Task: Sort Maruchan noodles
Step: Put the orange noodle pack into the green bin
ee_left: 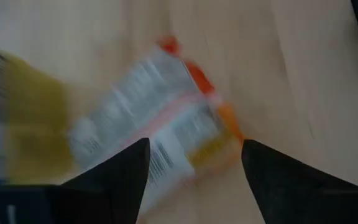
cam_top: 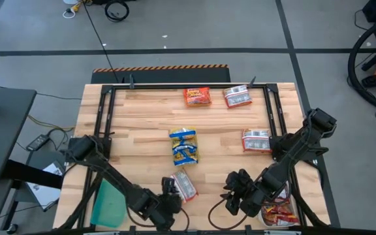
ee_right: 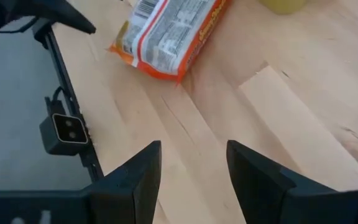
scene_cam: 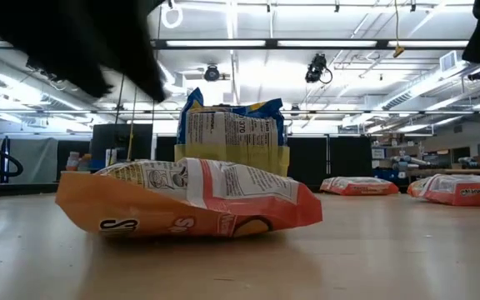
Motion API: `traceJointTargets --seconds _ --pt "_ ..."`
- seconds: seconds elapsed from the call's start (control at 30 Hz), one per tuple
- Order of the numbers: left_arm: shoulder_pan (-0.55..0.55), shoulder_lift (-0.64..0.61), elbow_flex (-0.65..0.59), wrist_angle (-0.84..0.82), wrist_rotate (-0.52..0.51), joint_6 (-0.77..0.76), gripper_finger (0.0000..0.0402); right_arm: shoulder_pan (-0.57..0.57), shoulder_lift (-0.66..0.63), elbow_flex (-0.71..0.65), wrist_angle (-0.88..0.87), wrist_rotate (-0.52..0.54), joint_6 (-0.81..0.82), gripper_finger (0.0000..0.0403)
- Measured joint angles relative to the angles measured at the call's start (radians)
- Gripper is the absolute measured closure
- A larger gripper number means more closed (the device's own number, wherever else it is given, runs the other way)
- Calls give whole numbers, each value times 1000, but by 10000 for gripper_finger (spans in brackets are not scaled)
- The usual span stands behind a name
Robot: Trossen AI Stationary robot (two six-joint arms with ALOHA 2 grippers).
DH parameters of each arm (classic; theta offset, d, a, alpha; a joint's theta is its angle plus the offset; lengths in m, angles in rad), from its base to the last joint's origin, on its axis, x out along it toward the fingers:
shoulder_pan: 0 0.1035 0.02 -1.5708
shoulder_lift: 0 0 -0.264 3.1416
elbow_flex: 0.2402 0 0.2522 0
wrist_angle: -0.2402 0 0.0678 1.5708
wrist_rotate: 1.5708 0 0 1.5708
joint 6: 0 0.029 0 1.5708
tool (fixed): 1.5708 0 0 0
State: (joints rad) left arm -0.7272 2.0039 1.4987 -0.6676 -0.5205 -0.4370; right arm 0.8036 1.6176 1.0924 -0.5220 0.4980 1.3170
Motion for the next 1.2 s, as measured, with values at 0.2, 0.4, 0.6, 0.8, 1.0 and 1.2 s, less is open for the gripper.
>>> traceJointTargets --seconds 0.2,0.4,0.6,0.8,1.0,1.2 --pt "-27 27 0 74 -139 -1 146 0 0 0 -38 3 -1 216" --pt "-27 97 0 187 -169 32 147 -1 1 0 -101 95 1 216" --pt "-10 125 0 78 -101 -52 147 -7 1 0 -122 115 15 216" --pt "-19 88 1 -124 23 -161 147 2 1 0 -124 117 27 216" --pt "-89 57 41 -286 63 -153 148 14 1 0 -121 141 27 216" --pt "-147 58 37 -381 19 -24 148 33 1 0 -115 141 11 216"
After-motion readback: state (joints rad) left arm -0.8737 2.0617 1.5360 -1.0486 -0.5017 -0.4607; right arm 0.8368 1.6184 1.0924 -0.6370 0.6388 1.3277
